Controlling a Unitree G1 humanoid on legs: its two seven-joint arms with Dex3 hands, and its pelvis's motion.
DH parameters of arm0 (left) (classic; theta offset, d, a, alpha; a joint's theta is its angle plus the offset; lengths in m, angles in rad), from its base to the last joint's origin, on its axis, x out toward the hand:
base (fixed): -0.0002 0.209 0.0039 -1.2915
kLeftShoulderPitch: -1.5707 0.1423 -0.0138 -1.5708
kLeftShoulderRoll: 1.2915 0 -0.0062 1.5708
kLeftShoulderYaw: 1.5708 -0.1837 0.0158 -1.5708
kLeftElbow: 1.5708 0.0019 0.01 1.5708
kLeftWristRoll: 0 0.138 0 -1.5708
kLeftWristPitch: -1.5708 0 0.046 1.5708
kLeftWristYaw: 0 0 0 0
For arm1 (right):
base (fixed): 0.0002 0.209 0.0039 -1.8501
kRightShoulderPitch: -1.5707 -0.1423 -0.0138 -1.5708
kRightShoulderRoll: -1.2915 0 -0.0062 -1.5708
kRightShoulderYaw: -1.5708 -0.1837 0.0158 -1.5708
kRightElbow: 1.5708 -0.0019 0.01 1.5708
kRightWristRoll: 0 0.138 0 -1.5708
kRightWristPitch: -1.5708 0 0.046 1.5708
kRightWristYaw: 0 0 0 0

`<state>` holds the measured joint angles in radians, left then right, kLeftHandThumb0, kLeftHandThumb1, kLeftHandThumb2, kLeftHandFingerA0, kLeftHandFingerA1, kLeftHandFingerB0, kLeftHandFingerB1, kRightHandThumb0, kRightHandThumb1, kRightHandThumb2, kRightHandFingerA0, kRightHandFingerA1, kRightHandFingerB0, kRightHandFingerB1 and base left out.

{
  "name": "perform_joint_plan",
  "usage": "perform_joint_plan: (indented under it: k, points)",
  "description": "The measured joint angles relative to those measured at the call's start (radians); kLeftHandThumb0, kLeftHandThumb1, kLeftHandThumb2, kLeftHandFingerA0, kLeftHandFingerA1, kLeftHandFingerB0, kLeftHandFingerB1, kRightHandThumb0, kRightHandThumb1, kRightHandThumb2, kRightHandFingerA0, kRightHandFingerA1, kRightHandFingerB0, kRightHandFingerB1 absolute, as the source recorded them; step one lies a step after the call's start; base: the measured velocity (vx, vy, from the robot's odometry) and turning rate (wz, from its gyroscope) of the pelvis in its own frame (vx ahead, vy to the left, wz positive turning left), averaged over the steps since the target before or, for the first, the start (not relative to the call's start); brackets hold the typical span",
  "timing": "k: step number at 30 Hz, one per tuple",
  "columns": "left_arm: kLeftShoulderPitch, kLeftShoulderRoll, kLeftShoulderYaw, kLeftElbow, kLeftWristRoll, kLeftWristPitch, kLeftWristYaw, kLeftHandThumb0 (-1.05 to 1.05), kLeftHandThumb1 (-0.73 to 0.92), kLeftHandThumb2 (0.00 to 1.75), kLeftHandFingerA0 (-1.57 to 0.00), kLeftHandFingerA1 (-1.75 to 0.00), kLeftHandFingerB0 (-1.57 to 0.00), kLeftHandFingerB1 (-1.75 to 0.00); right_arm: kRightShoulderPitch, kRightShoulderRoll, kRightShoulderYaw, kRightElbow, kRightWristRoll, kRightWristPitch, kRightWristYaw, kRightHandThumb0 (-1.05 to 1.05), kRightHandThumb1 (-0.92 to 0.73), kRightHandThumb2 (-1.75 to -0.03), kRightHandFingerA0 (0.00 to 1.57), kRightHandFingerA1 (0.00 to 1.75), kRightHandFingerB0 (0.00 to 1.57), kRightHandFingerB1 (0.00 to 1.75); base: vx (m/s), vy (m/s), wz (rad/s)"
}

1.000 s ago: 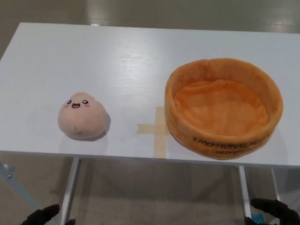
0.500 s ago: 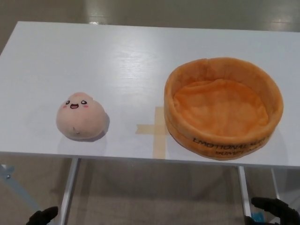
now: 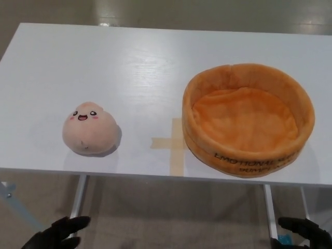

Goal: Use the left hand to pick up the pink round toy on the left and place it inside the orange plate on the desk.

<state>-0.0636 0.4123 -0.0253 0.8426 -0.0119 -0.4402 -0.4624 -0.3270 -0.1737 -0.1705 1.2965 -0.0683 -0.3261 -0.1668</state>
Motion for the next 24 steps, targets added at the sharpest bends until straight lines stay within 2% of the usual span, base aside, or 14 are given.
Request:
perform_joint_plan:
  k: [3, 4, 6, 7, 12, 13, 18, 19, 22, 23, 24]
  points:
    - [0.041, 0.010, -0.026, -0.121, -0.008, 0.000, -0.035, -0.43, 0.40, 0.64, -0.20, -0.37, -0.26, -0.37, 0.000, 0.000, 0.001, 0.000, 0.000, 0.000, 0.000, -0.20, -0.32, -0.90, 0.56, 0.88, 0.49, 0.72, 0.00, 0.000, 0.00]
    - [0.055, 0.013, -0.036, -0.164, -0.010, 0.000, -0.047, -0.47, 0.49, 0.56, -0.25, -0.31, -0.30, -0.31, 0.000, 0.000, 0.001, 0.000, 0.000, 0.000, 0.000, -0.21, -0.32, -0.91, 0.55, 0.89, 0.49, 0.72, 0.00, 0.000, 0.00]
    - [0.076, 0.020, -0.051, -0.235, -0.012, 0.000, -0.066, -0.52, 0.50, 0.56, -0.25, -0.30, -0.28, -0.30, 0.000, 0.000, 0.001, 0.000, 0.000, 0.000, 0.000, -0.22, -0.33, -0.91, 0.55, 0.87, 0.49, 0.72, 0.00, 0.000, 0.00]
    - [0.088, 0.026, -0.060, -0.278, -0.013, 0.000, -0.077, -0.29, 0.29, 0.88, -0.10, -0.52, -0.10, -0.51, 0.000, 0.000, 0.001, 0.000, 0.000, 0.000, 0.000, -0.23, -0.32, -0.92, 0.54, 0.85, 0.49, 0.72, 0.00, 0.000, 0.00]
    - [0.145, 0.072, -0.086, -0.496, -0.031, 0.002, -0.120, -0.28, 0.30, 0.88, -0.09, -0.52, -0.09, -0.50, -0.001, 0.000, 0.002, 0.000, 0.000, 0.000, 0.000, -0.22, -0.32, -0.90, 0.57, 0.89, 0.50, 0.73, 0.00, 0.000, 0.00]
    - [0.153, 0.085, -0.088, -0.538, -0.037, 0.002, -0.128, -0.28, 0.29, 0.88, -0.10, -0.52, -0.10, -0.50, -0.001, 0.000, 0.003, 0.000, 0.000, 0.000, 0.000, -0.19, -0.35, -0.84, 0.52, 0.95, 0.50, 0.73, 0.00, 0.000, 0.00]
    - [0.201, 0.136, -0.093, -0.731, -0.069, 0.007, -0.166, -0.25, 0.32, 0.88, -0.10, -0.52, -0.10, -0.50, -0.001, 0.000, 0.004, 0.000, 0.000, 0.000, -0.001, -0.18, -0.35, -0.86, 0.51, 0.97, 0.49, 0.73, 0.00, 0.000, 0.00]
    - [0.210, 0.144, -0.093, -0.763, -0.077, 0.008, -0.172, -0.44, 0.38, 0.63, -0.12, -0.37, -0.18, -0.36, -0.001, 0.000, 0.005, 0.000, 0.000, 0.000, -0.001, -0.21, -0.31, -0.91, 0.57, 0.88, 0.49, 0.72, 0.00, 0.000, 0.00]
    - [0.249, 0.172, -0.091, -0.895, -0.114, 0.010, -0.194, -0.46, 0.39, 0.63, -0.08, -0.35, -0.16, -0.35, -0.001, 0.000, 0.004, 0.000, 0.000, 0.000, -0.001, -0.20, -0.32, -0.91, 0.56, 0.88, 0.49, 0.72, 0.00, 0.000, 0.00]
    - [0.264, 0.179, -0.088, -0.945, -0.130, 0.010, -0.202, -0.38, 0.47, 0.56, -0.02, -0.23, -0.18, -0.29, -0.001, 0.000, 0.004, 0.000, 0.000, 0.000, -0.001, -0.21, -0.32, -0.91, 0.57, 0.88, 0.49, 0.72, 0.00, 0.000, 0.00]
    - [0.277, 0.186, -0.082, -0.986, -0.144, 0.010, -0.207, -0.42, 0.29, 0.65, 0.00, -0.12, -0.09, -0.33, -0.001, 0.000, 0.004, 0.000, 0.000, 0.000, -0.001, -0.19, -0.35, -0.85, 0.52, 0.94, 0.49, 0.72, 0.00, 0.000, 0.00]
